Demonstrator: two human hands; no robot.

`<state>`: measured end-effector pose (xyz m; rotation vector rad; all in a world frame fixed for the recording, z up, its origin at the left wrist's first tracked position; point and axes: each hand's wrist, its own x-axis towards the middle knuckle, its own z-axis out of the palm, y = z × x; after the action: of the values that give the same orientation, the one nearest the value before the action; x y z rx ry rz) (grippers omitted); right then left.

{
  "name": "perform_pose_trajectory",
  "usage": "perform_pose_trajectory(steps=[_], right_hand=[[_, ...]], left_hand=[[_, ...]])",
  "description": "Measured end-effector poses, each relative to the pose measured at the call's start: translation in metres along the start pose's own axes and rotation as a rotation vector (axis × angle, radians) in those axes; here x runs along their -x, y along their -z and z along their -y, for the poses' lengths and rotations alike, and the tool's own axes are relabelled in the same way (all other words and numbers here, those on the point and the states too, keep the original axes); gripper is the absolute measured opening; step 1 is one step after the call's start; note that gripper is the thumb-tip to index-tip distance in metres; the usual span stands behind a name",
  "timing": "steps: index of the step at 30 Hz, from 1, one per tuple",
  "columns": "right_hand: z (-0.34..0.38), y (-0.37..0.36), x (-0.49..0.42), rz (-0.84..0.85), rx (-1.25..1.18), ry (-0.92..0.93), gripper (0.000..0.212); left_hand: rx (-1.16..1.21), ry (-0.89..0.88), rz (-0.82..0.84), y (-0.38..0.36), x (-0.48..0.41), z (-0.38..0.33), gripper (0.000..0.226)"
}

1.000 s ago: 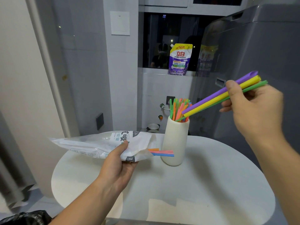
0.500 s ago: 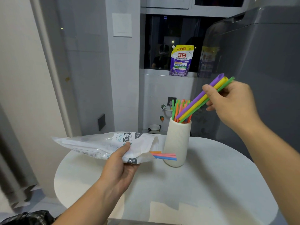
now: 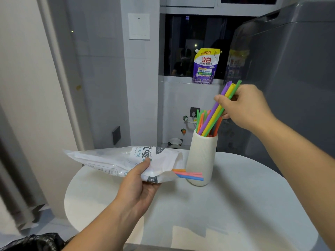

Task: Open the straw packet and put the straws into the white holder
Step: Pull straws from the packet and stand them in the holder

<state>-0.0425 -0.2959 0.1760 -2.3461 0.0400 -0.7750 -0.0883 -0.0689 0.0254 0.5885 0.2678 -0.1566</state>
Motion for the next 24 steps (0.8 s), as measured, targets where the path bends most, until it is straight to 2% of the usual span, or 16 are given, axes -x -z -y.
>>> perform_pose_trajectory(steps=[9, 11, 14, 15, 19, 21, 24], right_hand=[[-0.018, -0.037, -0.009, 0.151, 0.185, -0.041, 0.04], [-0.021, -0.041, -0.009, 0.099, 0.191, -0.026, 0.051], [-0.02, -0.042, -0.006, 0.049, 0.114, 0.044, 0.081], [-0.019, -0.042, -0.004, 0.057, 0.112, 0.09, 0.082], [-0.019, -0.044, 0.006, 0.21, 0.394, 0.254, 0.046], [-0.023, -0.047, 0.01, 0.271, 0.462, 0.267, 0.043], [-0.024, -0.043, 0.015, 0.2, 0.376, 0.302, 0.051]], left_hand=[[0.004, 0.001, 0.011, -0.002, 0.0, 0.001, 0.017], [-0.005, 0.0, 0.016, -0.001, 0.0, 0.001, 0.018], [-0.012, 0.0, 0.014, 0.001, -0.001, 0.0, 0.02], [-0.008, 0.001, 0.016, 0.001, -0.002, 0.0, 0.02], [0.01, 0.007, 0.023, -0.001, 0.0, 0.0, 0.017], [0.007, 0.009, 0.019, -0.001, 0.0, 0.0, 0.017], [0.001, 0.012, 0.015, 0.0, -0.001, 0.0, 0.019]])
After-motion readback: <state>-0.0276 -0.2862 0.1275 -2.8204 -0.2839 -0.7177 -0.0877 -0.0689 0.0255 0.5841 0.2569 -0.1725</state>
